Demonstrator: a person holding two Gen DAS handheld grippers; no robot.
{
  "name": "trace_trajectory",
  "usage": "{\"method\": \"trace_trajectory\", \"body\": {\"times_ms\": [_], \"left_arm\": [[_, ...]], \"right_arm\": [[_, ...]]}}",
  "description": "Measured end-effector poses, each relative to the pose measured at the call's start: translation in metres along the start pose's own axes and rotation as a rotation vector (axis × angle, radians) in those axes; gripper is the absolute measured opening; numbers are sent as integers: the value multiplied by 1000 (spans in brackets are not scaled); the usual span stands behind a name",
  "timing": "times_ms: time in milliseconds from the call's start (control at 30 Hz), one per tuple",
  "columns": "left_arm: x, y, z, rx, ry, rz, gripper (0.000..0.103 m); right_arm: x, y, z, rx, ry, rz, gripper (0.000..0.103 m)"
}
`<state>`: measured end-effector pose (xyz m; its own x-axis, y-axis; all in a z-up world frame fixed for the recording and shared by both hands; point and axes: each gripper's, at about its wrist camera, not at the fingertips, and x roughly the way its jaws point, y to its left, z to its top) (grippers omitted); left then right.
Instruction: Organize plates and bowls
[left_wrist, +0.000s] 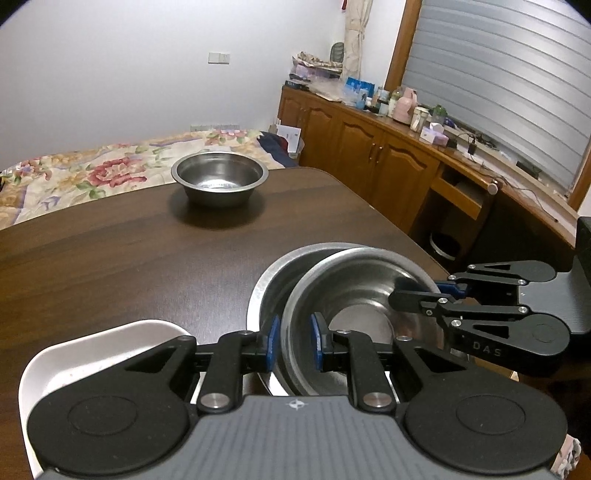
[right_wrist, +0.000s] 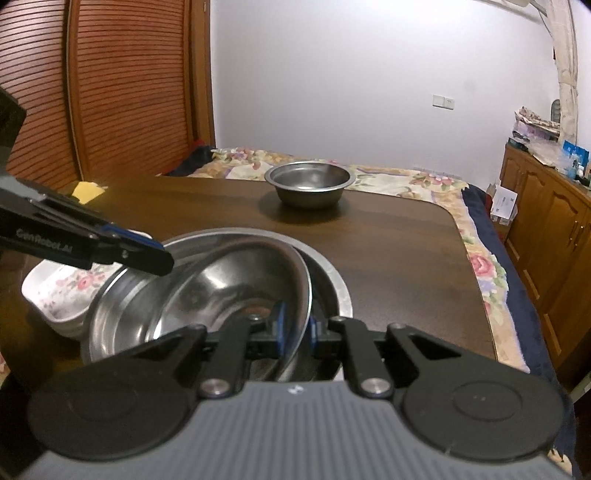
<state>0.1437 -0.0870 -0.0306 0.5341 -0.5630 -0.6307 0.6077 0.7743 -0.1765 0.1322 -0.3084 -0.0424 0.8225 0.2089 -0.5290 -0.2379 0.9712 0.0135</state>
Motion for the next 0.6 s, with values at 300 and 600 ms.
{"method": "trace_trajectory", "body": {"times_ms": [300, 600], "left_arm": [[-6, 0, 5, -4, -28, -3, 19], [-9, -1, 10, -2, -52, 1, 20]], "right_arm": [[-3, -8, 4, 51, -35, -7, 14], [-11, -13, 9, 65, -67, -14, 14]]}}
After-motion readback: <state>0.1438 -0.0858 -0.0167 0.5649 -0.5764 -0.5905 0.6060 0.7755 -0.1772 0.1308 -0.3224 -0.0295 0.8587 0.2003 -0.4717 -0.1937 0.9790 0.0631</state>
